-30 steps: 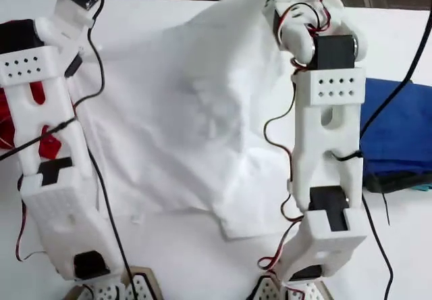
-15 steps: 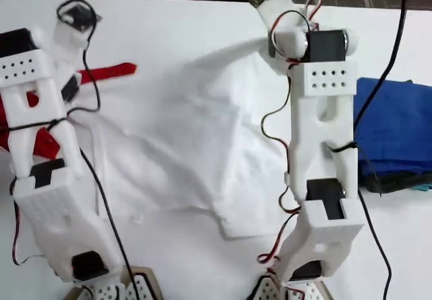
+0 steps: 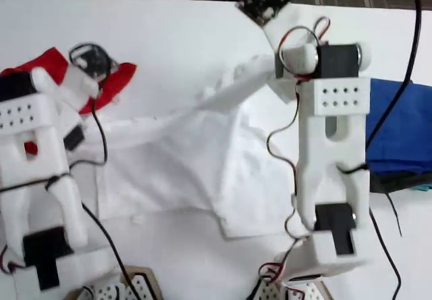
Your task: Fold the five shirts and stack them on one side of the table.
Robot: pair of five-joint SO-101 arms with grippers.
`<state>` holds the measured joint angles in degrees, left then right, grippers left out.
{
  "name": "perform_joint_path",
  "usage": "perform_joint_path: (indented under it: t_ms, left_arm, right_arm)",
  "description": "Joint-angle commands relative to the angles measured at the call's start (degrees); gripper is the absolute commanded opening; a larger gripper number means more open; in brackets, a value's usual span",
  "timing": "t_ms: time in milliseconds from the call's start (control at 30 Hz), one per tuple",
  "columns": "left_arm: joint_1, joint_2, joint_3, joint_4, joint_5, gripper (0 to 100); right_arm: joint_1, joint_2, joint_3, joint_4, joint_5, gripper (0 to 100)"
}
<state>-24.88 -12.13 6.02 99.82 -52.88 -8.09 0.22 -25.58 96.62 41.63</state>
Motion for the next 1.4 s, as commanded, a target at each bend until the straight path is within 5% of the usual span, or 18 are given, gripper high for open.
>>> perform_joint_path:
  t_ms: [0,400,1367]
  left_arm:
    - [-0.7,-7.4,5.9,-1.2,-1.2,3]
    - [-0.7,-14.7,18.7,-3.3,-1.2,3]
    - [-1.3,-17.5,31.3,-8.5,-3.8,3]
  right_arm:
    - [0.6,-11.5,11.6,-3.7,0.0,2.1]
    - [0.7,-40.9,54.7,-16.3,2.5,2.1]
    - [5.1,-67.4,81.2,-11.1,10.8,2.1]
